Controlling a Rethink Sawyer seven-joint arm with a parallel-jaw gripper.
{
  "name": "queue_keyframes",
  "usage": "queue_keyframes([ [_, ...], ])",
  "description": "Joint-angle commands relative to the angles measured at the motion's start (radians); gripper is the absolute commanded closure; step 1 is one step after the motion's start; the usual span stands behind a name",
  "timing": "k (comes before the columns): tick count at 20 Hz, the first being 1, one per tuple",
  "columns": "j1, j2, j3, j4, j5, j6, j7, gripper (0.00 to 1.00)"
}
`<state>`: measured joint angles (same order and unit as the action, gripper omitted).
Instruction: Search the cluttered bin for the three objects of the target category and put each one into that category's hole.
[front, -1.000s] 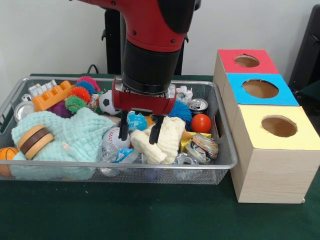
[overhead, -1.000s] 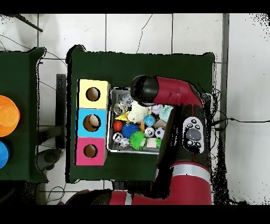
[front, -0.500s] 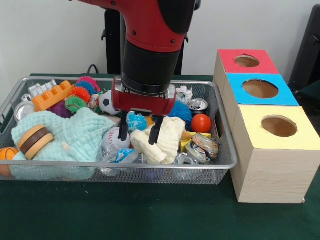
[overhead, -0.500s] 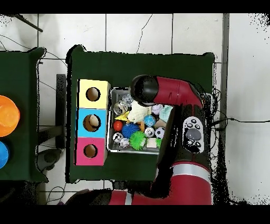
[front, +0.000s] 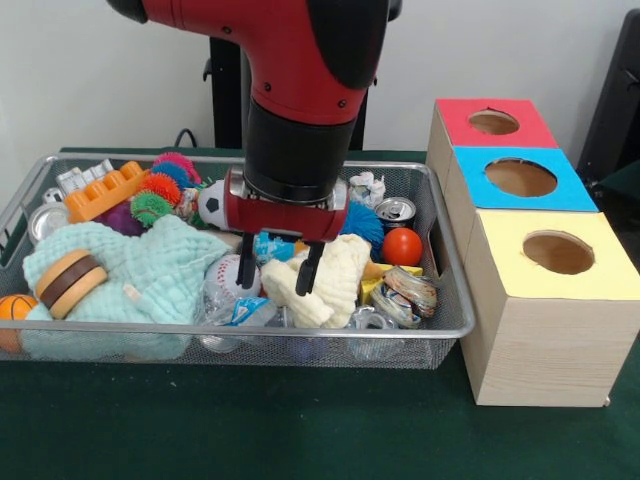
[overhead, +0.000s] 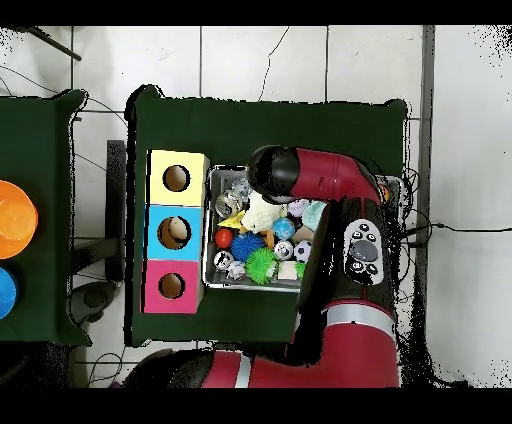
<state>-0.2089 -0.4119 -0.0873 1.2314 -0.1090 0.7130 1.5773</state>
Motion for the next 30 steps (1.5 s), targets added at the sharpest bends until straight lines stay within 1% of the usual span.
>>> queue_keyframes([
  [1,0.003,0.079,-0.006,-0.018,-0.012,-0.018,0.179,0.00],
  [4,0.000,0.090,-0.007,-0.032,-0.007,-0.013,0.179,0.00],
  [9,0.006,0.095,-0.016,-0.024,-0.003,-0.027,0.198,0.00],
  [16,-0.007,0.103,-0.029,-0.029,-0.008,-0.029,0.190,0.00],
  [25,-0.006,0.082,-0.065,0.031,-0.017,-0.081,0.200,0.00],
  [30,-0.006,0.108,-0.065,0.004,-0.009,-0.087,0.192,0.00],
])
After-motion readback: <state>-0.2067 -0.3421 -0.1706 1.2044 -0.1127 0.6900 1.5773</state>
